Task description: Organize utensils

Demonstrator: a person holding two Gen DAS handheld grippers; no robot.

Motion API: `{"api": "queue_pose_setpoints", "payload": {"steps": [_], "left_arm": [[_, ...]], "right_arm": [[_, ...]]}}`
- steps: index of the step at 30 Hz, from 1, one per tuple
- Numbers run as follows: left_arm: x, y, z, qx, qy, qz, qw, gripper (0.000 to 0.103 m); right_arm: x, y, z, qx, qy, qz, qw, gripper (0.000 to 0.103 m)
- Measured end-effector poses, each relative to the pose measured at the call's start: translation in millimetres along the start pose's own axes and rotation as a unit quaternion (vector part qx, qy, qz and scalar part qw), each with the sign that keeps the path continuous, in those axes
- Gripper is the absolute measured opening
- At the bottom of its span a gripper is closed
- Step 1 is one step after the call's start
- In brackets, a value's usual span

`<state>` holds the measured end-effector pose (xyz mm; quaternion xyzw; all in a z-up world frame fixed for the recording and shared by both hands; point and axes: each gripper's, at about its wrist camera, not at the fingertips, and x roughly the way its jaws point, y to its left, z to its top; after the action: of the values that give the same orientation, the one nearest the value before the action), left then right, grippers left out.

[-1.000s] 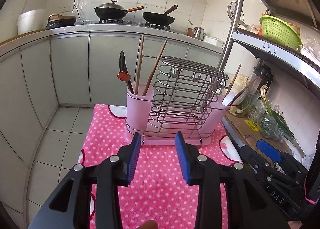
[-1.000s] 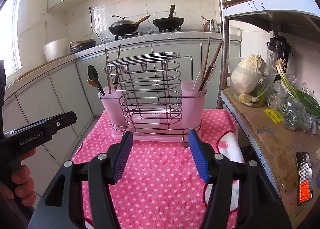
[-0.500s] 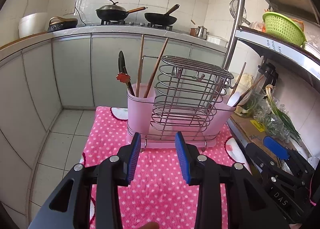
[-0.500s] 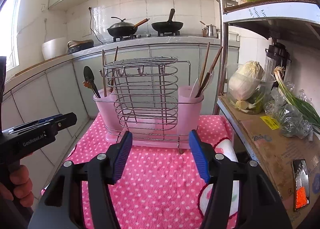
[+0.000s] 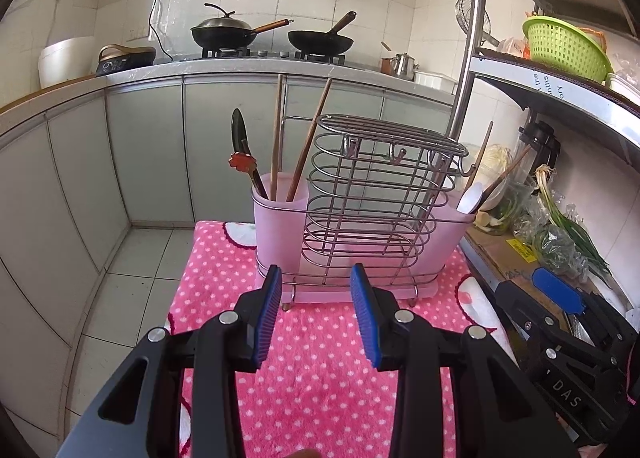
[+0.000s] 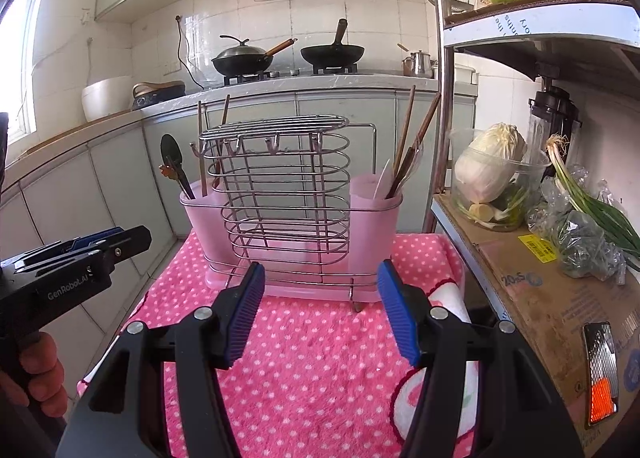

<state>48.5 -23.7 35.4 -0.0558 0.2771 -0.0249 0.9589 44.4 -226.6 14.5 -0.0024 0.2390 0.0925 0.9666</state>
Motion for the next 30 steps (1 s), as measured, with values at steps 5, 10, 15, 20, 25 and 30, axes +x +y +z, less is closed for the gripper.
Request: {"api": "queue_pose_setpoints", "payload": {"steps": [5,10,15,20,25,30], "left_arm": [[1.2,-0.9,-0.2,0.002,0.000,0.001,1.0000,0.035],[2.1,-3.8,-0.7,0.006,0.000,0.001,1.0000,0.035],[2.4,-4.8,-1.2,0.009,0.000,0.002,1.0000,0.035],[3.4,-5.9,-1.2,0.010,0.000,0.003,0.9999,0.035],[3.8,-7.3,-1.3,0.011,0.002,0.006,0.9999,0.035],[2.9,-7.4,-1.5,0.013,0.000,0.007,0.9999,0.035]], "right_arm": [[1.2,-1.6,-1.1,0.001,0.001,0.001,1.000,0.059],[3.0,-2.7,-1.8,0.002,0.005,0.002,1.000,0.059],[3.3,-2.8,-2.2,0.001,0.005,0.000,1.000,0.059],[2.7,-4.1,-3.1,0.003,0.004,-0.001,1.000,0.059],[1.5,-4.7,-3.3,0.006,0.003,-0.001,1.000,0.059],[1.1,-4.6,-3.6,0.007,0.005,0.000,1.000,0.059]]}}
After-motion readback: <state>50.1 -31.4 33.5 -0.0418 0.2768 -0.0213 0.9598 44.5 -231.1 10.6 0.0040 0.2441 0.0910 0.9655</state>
